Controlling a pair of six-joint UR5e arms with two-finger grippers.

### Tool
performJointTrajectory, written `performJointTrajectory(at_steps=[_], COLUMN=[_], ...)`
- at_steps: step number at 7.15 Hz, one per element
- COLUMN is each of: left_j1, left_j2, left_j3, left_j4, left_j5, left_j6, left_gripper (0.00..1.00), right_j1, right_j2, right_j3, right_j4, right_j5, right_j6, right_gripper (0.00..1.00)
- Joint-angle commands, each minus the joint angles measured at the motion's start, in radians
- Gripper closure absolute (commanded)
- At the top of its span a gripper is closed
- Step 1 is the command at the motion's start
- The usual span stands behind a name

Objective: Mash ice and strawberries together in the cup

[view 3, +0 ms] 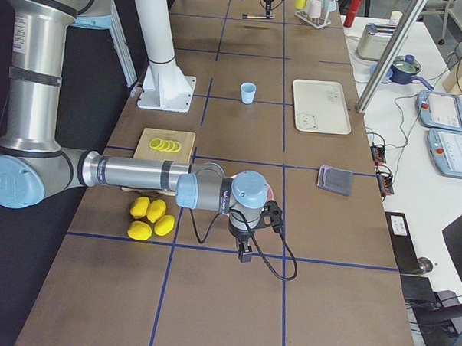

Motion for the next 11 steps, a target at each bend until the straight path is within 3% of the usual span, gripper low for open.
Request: performJointTrajectory(at_steps=[1, 3, 4, 5, 6, 8, 10, 11], left_j1=[0.011, 0.021, 0.024, 0.031, 0.033, 0.031, 0.013, -0.071], left_j2=[-0.017, -0.017, -0.017, -0.025, -0.026, -0.026, -0.02, -0.011], left_j3=[0.025, 0.034, 0.092, 0.121, 0.123, 0.112, 0.05, 0.034], left_j4=[-0.003, -0.026, -0.102, -0.162, -0.167, -0.168, -0.158, -0.126], left_j5=[-0.017, -0.017, -0.017, -0.017, -0.021, -0.04, -0.19, -0.243], left_j6=[0.002, 0.006, 0.005, 0.002, 0.006, 0.011, 0.067, 0.133], left_gripper=[0.96, 0.94, 0.93, 0.85, 0.01, 0.0, 0.0, 0.0], right_j1=[0.0, 0.0, 0.0, 0.0, 0.0, 0.0, 0.0, 0.0], right_j2=[-0.001, -0.001, -0.001, -0.001, -0.001, -0.001, -0.003, -0.001], right_j3=[0.0, 0.0, 0.0, 0.0, 0.0, 0.002, -0.003, -0.003], right_j4=[0.0, 0.0, 0.0, 0.0, 0.0, 0.002, 0.017, 0.019], right_j5=[0.0, 0.0, 0.0, 0.0, 0.0, 0.0, 0.0, 0.0], right_j6=[0.0, 0.0, 0.0, 0.0, 0.0, 0.0, 0.003, 0.003], right_gripper=[0.01, 0.01, 0.01, 0.01, 0.01, 0.01, 0.01, 0.01])
